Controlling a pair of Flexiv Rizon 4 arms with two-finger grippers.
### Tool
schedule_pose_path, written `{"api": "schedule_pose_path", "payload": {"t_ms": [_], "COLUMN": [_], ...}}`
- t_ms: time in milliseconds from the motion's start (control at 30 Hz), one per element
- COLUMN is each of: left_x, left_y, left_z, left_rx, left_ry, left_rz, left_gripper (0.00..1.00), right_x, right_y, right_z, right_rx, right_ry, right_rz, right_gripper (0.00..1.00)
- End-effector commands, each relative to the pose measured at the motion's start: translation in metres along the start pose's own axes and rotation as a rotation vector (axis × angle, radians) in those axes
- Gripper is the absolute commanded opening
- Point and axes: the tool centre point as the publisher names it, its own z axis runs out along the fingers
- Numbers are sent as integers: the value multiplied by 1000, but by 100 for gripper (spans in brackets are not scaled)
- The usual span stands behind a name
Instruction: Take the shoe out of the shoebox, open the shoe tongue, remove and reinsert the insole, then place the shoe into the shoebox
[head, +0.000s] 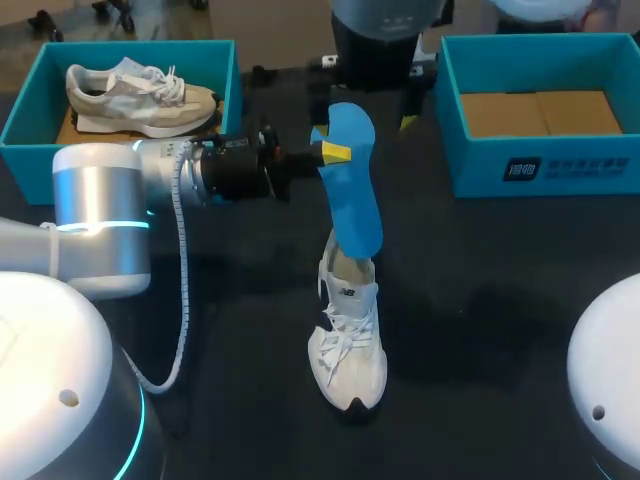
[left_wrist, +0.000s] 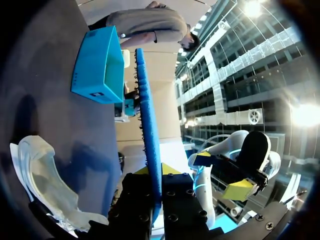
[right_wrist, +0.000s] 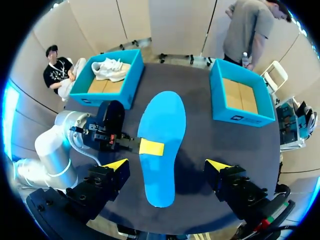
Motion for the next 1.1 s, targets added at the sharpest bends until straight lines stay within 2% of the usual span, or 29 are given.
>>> {"api": "schedule_pose_path", "payload": {"t_ms": [33,233,833,1100], "left_x": [0,0,0,0], "left_y": [1,1,1,1], "left_z": [0,0,0,0], "left_rx": [3,3,3,3], "left_ry": [-1,-1,-1,-1], "left_rz": [0,0,0,0], "left_gripper": [0,0,0,0], "right_x": [3,7,4,-12], "right_y": [3,9,4,-2], "right_z": [1,5,9,8], "right_rx": [5,2,6,3], "right_ry": [2,9,-1,206], "right_rz": [-7,-24,12,51], "right_gripper": [100,100,100,100]}}
